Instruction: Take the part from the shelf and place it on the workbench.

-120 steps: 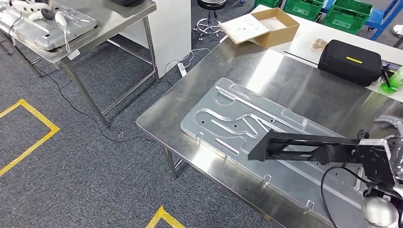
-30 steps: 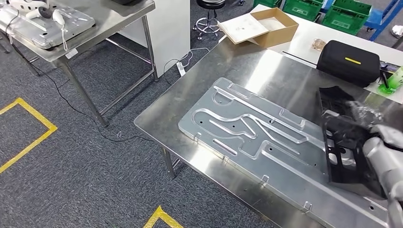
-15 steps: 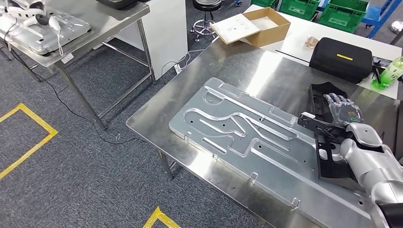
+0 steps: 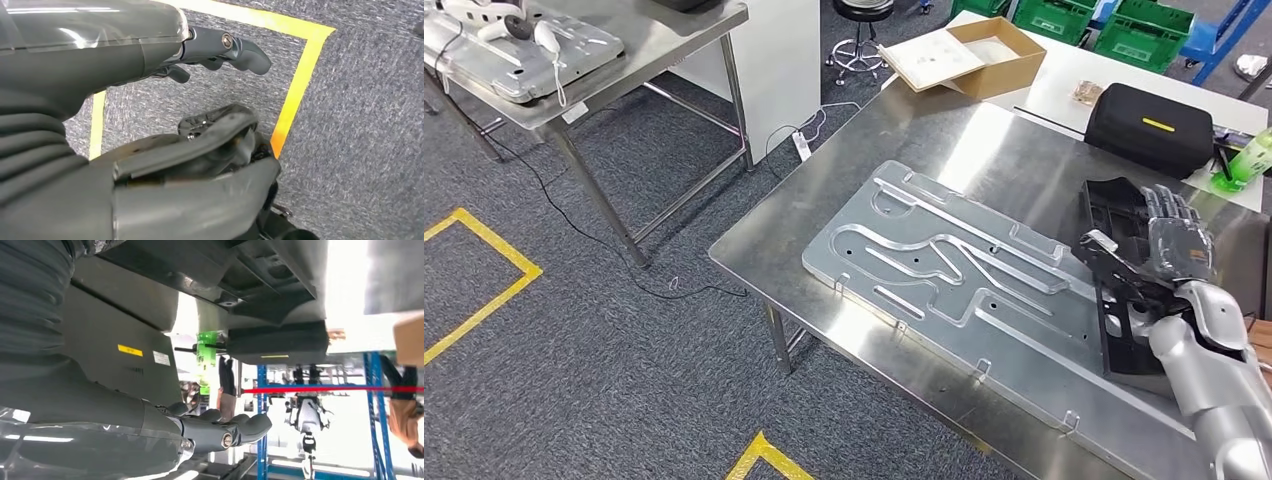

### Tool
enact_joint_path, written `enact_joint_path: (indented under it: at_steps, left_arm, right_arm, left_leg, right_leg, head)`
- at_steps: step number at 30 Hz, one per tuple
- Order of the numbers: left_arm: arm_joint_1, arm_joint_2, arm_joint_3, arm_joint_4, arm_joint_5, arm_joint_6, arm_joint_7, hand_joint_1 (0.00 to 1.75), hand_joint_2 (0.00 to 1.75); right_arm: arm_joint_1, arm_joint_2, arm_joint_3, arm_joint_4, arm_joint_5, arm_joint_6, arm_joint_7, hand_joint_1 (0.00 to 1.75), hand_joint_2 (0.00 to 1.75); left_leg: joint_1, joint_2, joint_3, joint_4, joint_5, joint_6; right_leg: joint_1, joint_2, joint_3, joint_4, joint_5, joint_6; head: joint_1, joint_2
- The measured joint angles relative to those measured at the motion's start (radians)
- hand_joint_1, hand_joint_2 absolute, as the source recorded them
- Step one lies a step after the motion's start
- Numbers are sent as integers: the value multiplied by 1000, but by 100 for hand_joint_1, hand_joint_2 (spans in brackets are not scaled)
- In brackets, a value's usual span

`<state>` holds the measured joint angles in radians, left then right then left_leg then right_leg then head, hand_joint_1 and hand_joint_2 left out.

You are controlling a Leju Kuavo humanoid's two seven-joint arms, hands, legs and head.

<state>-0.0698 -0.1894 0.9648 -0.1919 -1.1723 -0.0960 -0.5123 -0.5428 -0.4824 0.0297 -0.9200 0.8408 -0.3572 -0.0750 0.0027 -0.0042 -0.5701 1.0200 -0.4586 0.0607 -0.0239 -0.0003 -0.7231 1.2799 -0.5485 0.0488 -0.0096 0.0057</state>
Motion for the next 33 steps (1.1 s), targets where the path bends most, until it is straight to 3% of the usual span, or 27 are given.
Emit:
enact_joint_path:
  at_steps: [1,3,5,9,11,13,15,16,18,20,24,26,28,29,30,32,33]
  left_arm:
    - [0,0,2,0,0,0,-1,0,175]
    - [0,0,7,0,0,-1,-4,0,175]
    - [-1,0,10,0,0,-3,-8,0,175]
    - [-1,1,17,0,6,-6,-11,0,175]
    - [-3,1,23,0,10,-5,-11,0,175]
    - [-4,1,31,0,14,-4,-11,0,175]
    - [-3,1,37,0,19,-2,-11,0,175]
    - [-3,2,39,0,20,-2,-11,0,175]
    - [-4,4,43,0,21,-1,-12,0,175]
    - [-6,6,47,0,21,-1,-13,0,175]
    - [-6,7,52,0,21,0,-14,0,175]
    - [-7,7,53,0,21,0,-14,0,175]
    - [-7,7,55,0,22,0,-14,0,175]
    - [-7,8,57,0,23,0,-14,0,131]
    - [-6,8,58,0,25,0,-14,0,87]
    - [-6,8,61,0,29,0,-14,0,0]
    - [-6,9,62,0,31,0,-14,0,0]
  right_arm:
    - [15,0,-26,-32,-13,4,-4,0,175]
    - [34,-2,-75,-96,-41,9,-10,0,175]
    - [51,-7,-114,-159,-69,15,-15,0,175]
    - [98,-13,-170,-277,-124,13,-38,0,175]
    - [127,-10,-195,-345,-152,-3,-54,0,175]
    - [170,2,-215,-420,-175,-24,-66,0,175]
    - [218,21,-228,-486,-190,-39,-75,0,175]
    - [238,29,-233,-515,-196,-47,-80,0,175]
    - [268,42,-240,-565,-206,-62,-92,0,175]
    - [286,51,-245,-601,-211,-71,-98,0,175]
    - [309,61,-252,-643,-213,-73,-98,0,175]
    - [314,63,-258,-655,-214,-75,-102,0,175]
    - [326,66,-262,-666,-223,-83,-114,0,175]
    - [336,70,-262,-675,-228,-88,-123,0,175]
    - [347,75,-262,-687,-234,-93,-130,0,175]
    - [363,86,-262,-720,-244,-101,-139,0,175]
    - [368,90,-262,-737,-248,-104,-141,0,175]
  left_leg:
    - [0,0,1,1,-1,-1]
    - [-3,0,1,4,-4,-5]
    - [-7,-1,-2,8,-8,-13]
    - [-8,0,-9,21,-23,-30]
    - [-6,0,-43,99,-73,-38]
    - [-4,0,-102,225,-131,-42]
    - [-3,0,-127,275,-133,-41]
    - [-3,0,-113,245,-108,-39]
    - [-5,-1,-52,118,-45,-29]
    - [-8,-2,-8,26,-17,-23]
    - [-10,0,4,-5,-7,-8]
    - [-7,3,10,-18,2,2]
    - [-8,3,10,-19,4,6]
    - [-9,3,10,-18,4,6]
    - [-9,3,10,-17,3,5]
    - [-8,3,11,-13,0,2]
    - [-7,3,11,-10,-3,-2]
  right_leg:
    - [0,0,19,-37,28,-1]
    - [1,-2,80,-161,86,-3]
    - [6,-2,115,-236,104,-10]
    - [5,-1,116,-250,102,-33]
    - [3,-3,117,-252,103,-44]
    - [7,-4,117,-252,101,-51]
    - [10,-4,118,-251,100,-53]
    - [11,-3,118,-250,99,-54]
    - [12,-1,119,-247,98,-53]
    - [14,2,117,-245,97,-46]
    - [9,3,114,-240,94,-25]
    - [6,3,88,-180,53,-15]
    - [3,3,35,-63,-6,-8]
    - [1,3,12,-15,-21,-4]
    - [-1,2,3,4,-19,-1]
    - [-7,1,36,-62,34,2]
    - [-9,-1,67,-126,63,3]
  head:
    - [0,0]
    - [0,0]
    - [0,0]
    - [-1,0]
    - [-1,0]
    - [-1,0]
    - [-1,0]
    - [-1,0]
    - [-1,0]
    - [-1,0]
    - [-1,0]
    - [0,0]
    - [0,0]
    - [0,0]
    - [0,0]
    - [-1,0]
    - [0,0]
